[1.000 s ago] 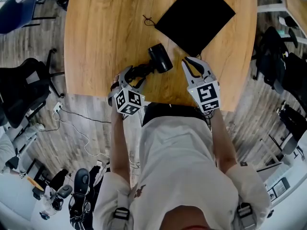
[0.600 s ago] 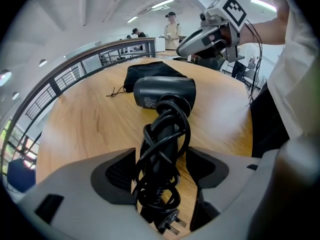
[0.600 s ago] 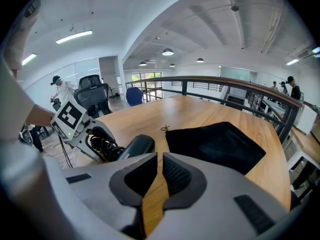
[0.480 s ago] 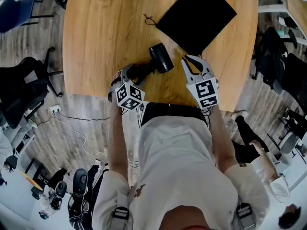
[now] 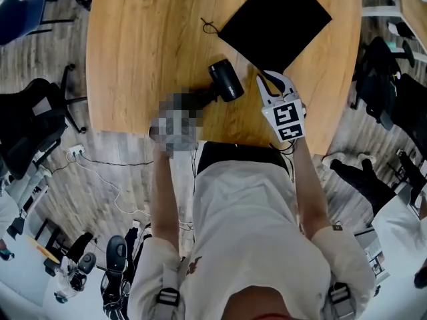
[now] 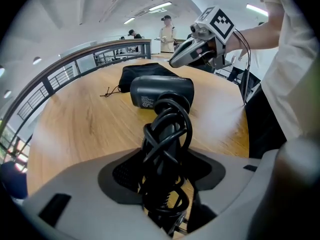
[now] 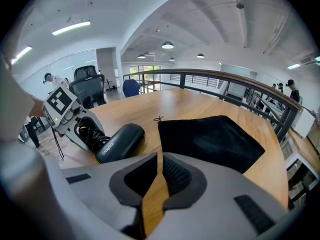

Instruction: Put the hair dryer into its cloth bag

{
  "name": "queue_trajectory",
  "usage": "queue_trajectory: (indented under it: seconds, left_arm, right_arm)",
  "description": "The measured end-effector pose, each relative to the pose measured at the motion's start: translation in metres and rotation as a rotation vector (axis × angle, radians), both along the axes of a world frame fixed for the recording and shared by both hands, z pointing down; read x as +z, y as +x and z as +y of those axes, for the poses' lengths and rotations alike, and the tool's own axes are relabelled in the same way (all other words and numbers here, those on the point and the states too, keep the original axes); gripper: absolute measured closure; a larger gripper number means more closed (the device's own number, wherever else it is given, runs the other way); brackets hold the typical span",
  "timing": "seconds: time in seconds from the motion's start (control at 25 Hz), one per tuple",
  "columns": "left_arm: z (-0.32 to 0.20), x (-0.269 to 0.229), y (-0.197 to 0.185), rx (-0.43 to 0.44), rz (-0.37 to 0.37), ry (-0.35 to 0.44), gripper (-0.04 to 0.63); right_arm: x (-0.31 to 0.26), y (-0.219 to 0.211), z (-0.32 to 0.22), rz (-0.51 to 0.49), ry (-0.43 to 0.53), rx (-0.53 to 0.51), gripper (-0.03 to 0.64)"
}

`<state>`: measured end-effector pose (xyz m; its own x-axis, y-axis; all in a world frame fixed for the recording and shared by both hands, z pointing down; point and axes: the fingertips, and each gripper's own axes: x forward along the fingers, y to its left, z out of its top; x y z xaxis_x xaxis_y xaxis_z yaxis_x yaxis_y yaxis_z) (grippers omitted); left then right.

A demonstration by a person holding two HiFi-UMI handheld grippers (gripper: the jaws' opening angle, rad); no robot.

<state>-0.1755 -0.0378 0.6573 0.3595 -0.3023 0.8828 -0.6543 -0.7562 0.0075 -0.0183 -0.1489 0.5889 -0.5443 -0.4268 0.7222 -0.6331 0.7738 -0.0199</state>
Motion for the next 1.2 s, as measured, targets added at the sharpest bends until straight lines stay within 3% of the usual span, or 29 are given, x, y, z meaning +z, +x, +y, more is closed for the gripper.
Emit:
queue_trajectory:
  seconds: [0.4,0.52,1.2]
  left_arm:
    - [0.000,0.000,0.001,-0.005,-0.002,-0.010,0.339]
    - [0.000,-0.001,0.001,-0.006,-0.001,-0.009,0.338]
    - [0.000,0.000,0.001,-0.008,0.005,-0.012,0.338]
  right_arm:
    - [0.026,-0.002,-0.013,0.050,-0.016,-0.017,0.588]
    - [0.028,-0.003,-0.020,0.102,0.014,-0.052,0.525]
    - [0.060,-0.016,-0.034,0.223,0.027,-0.151,0.538]
